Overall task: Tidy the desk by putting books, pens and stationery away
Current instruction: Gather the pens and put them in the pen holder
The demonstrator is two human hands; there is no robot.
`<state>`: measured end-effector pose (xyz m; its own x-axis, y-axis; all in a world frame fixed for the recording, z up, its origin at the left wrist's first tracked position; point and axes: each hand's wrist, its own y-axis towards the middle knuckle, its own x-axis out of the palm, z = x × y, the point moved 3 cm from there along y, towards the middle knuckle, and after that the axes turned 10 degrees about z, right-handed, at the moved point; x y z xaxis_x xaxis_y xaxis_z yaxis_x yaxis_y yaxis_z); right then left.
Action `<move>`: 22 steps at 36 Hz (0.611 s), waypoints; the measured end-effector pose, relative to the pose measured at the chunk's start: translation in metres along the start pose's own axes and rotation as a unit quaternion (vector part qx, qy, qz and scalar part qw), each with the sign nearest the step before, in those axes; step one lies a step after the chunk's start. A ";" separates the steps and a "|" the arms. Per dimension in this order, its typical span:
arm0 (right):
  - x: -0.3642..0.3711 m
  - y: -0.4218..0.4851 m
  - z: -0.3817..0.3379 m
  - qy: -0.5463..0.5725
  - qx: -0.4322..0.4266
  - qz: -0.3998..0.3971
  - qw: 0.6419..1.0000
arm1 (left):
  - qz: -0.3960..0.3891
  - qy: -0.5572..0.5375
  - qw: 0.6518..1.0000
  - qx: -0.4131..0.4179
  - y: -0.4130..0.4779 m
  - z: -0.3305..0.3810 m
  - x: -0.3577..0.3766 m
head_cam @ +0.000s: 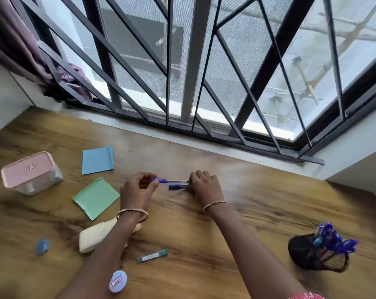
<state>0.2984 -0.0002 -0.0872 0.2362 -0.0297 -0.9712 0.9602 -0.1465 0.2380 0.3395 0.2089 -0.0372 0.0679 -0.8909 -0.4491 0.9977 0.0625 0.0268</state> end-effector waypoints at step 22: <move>-0.207 -0.216 0.146 0.325 0.321 0.308 0.835 | -0.180 -0.311 0.933 0.022 -0.138 0.146 0.077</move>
<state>0.0205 -0.1064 0.0613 0.8866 0.2186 -0.4077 0.3993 -0.8067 0.4356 0.2078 0.0663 0.0554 -0.2963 -0.9401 0.1685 0.9545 -0.2977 0.0173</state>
